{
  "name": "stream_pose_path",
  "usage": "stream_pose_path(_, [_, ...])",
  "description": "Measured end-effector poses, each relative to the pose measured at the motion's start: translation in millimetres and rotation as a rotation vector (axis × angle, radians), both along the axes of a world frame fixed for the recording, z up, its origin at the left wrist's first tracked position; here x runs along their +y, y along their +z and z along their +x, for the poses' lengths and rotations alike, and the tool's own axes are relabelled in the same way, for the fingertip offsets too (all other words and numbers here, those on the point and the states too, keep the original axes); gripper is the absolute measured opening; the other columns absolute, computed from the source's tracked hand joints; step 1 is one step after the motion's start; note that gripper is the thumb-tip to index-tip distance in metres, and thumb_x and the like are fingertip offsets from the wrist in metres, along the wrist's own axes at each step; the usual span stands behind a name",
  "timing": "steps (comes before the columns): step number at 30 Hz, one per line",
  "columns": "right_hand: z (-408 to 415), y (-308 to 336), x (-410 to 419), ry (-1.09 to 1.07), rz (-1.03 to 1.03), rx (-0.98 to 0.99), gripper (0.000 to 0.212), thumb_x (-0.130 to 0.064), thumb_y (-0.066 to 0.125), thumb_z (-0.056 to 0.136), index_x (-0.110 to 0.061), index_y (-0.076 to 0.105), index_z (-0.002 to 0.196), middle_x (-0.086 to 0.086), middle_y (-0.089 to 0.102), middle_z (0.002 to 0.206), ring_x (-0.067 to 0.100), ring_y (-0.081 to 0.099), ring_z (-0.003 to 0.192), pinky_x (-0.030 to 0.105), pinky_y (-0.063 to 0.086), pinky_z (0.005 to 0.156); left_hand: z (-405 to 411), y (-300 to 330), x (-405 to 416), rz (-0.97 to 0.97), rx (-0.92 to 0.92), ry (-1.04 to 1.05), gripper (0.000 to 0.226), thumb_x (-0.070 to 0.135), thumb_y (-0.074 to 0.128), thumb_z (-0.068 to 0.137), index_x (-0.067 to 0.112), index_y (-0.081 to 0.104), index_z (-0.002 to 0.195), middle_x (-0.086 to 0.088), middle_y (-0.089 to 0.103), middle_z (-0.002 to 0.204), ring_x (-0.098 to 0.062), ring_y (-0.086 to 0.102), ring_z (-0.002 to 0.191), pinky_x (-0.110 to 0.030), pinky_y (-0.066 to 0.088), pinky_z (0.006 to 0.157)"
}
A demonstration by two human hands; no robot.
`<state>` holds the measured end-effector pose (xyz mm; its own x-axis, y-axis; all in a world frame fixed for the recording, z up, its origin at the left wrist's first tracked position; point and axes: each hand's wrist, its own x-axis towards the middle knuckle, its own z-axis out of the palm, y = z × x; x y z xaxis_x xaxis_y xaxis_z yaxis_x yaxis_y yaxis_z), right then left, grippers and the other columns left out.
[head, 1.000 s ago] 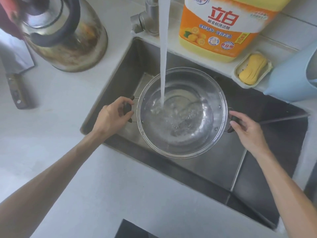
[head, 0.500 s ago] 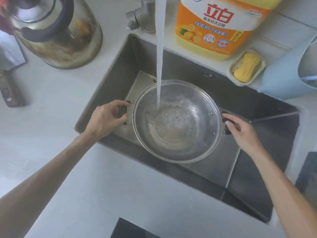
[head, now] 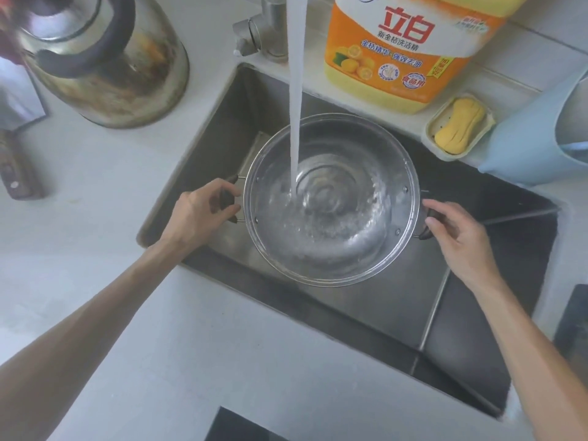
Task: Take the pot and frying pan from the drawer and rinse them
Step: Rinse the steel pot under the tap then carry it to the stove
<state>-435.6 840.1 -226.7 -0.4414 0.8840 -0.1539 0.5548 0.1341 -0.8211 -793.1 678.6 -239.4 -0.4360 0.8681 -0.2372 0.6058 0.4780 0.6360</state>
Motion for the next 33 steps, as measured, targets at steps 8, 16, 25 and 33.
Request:
stream_pose_path(8, [-6,-21,-8,-0.049,-0.059,0.041,0.041,0.005,0.052,0.091,-0.035,0.059,0.101,-0.019,0.057,0.091,-0.011,0.061,0.076,0.004,0.043,0.077,-5,21,-11,0.046,0.055,-0.015,0.028,0.028,0.071,0.081,0.047,0.050,0.078,0.042,0.056,0.074,0.010,0.052,0.080,-0.008,0.037,0.074])
stream_pose_path(16, [-5,-25,-9,-0.222,-0.139,0.196,0.049,0.014,0.054,0.086,-0.030,0.036,0.100,-0.007,0.061,0.089,-0.005,0.064,0.080,0.009,0.047,0.080,-7,24,-9,0.190,0.085,0.067,0.048,0.024,0.076,0.076,0.032,0.037,0.102,0.008,0.061,0.088,-0.011,0.055,0.082,-0.020,0.034,0.073])
stream_pose_path(25, [-10,-27,2,-0.194,-0.256,0.158,0.033,0.007,0.062,0.083,-0.025,0.061,0.093,-0.029,0.070,0.080,-0.012,0.064,0.081,0.005,0.045,0.078,-24,30,-2,0.201,0.142,0.066,0.024,0.034,0.077,0.074,0.043,0.058,0.086,0.007,0.068,0.084,-0.012,0.060,0.077,-0.030,0.048,0.078])
stream_pose_path(33, [-11,-29,1,-0.257,-0.213,0.212,0.033,0.000,0.071,0.078,-0.033,0.070,0.083,-0.024,0.071,0.089,-0.007,0.063,0.088,0.010,0.047,0.087,-28,36,-1,0.215,0.026,0.116,0.032,0.027,0.079,0.072,0.044,0.053,0.077,0.041,0.059,0.074,0.012,0.057,0.065,-0.001,0.041,0.065])
